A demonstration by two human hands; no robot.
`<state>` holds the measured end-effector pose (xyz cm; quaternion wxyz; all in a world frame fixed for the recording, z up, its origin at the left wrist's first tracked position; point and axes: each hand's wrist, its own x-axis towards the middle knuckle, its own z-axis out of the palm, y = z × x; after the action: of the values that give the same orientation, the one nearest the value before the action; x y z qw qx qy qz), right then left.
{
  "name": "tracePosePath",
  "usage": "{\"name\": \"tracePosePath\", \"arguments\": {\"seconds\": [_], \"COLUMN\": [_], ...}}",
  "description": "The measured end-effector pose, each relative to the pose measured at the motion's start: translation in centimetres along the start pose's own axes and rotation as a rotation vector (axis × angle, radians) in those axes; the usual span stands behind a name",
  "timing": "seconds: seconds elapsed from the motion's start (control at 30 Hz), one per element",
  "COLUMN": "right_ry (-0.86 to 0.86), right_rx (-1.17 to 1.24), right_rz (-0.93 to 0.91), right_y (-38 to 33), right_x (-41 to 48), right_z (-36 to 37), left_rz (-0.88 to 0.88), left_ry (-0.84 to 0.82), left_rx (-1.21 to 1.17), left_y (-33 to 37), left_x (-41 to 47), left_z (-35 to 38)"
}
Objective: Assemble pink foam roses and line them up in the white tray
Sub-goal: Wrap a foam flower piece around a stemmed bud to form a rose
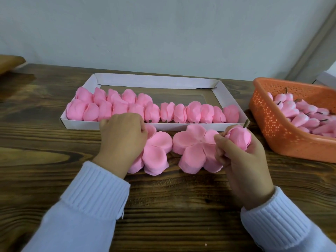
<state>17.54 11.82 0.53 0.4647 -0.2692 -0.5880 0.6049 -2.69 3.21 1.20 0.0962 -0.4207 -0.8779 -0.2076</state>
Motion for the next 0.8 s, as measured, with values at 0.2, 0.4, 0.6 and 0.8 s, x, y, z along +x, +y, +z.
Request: {"name": "tracePosePath", "arguments": {"seconds": [0.2,0.4,0.6,0.8], "right_ry": [-0.002,-0.056,-0.253,-0.448], "right_rx": [0.002,-0.044,-0.121,-0.145], "right_rz": [0.0,-0.053,-0.217,-0.274], "right_y": [0.0,-0.1,-0.2,-0.6], "right_x": [-0.1,-0.2,-0.6,-1.1], "right_z": [-0.1,-0.3,0.0,0.5], "left_rz": [0.13,0.295,0.28,0.309], "left_ry": [0.083,0.139,0.086,-0.113], "left_rx": [-0.204,-0.507,-0.98,-1.286], "left_y": [0.5,1.7,3.3,4.7], "left_x": [0.2,-0.1,-1.3,-1.9], "left_z": [-0.4,-1.0,-0.7,-0.8]}}
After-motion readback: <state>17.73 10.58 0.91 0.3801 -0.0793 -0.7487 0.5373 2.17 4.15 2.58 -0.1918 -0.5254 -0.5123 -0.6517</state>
